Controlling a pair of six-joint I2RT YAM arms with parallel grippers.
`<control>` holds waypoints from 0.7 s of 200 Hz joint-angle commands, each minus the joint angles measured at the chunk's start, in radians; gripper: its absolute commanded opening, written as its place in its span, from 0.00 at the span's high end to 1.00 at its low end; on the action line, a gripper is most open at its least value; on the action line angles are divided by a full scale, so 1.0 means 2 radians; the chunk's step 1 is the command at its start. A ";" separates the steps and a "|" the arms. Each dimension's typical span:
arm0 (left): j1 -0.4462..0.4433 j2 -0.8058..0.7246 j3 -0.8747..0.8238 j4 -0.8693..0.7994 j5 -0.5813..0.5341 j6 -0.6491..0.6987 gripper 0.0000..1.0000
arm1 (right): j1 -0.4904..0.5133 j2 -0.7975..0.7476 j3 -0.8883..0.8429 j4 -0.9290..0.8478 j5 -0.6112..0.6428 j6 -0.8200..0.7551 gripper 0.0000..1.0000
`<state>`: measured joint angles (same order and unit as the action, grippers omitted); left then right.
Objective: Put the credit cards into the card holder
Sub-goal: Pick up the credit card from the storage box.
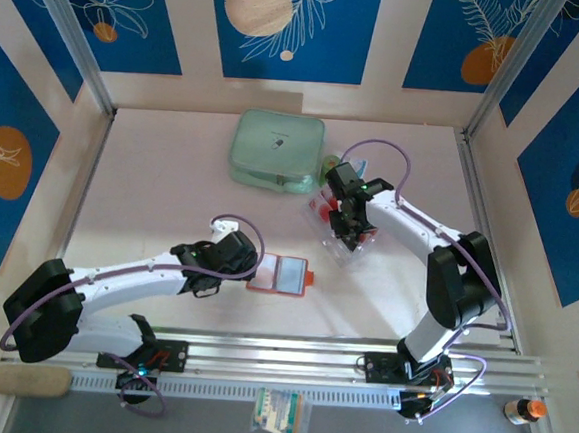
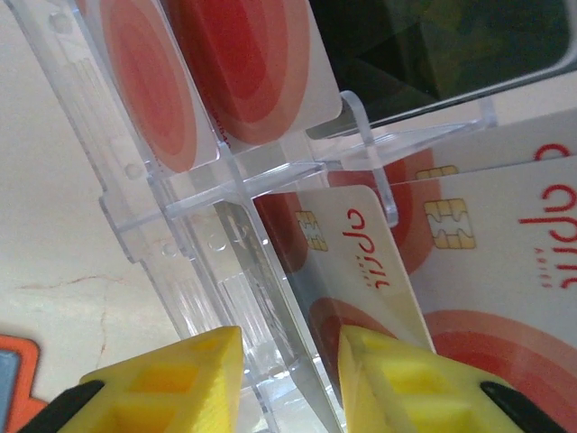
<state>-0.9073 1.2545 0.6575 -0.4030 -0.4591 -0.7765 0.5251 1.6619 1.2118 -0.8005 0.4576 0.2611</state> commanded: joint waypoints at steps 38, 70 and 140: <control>0.001 -0.002 0.008 0.002 0.004 0.003 0.00 | 0.010 0.013 0.010 -0.003 0.010 -0.006 0.77; 0.002 -0.002 0.006 0.003 0.004 0.002 0.00 | 0.010 0.006 0.013 -0.005 0.011 -0.007 0.78; 0.002 -0.002 0.006 0.003 0.006 0.004 0.00 | 0.011 -0.007 0.022 -0.009 0.011 -0.020 0.93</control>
<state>-0.9073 1.2545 0.6575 -0.4023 -0.4526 -0.7769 0.5404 1.6794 1.2160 -0.8017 0.4683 0.2325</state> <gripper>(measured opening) 0.997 0.089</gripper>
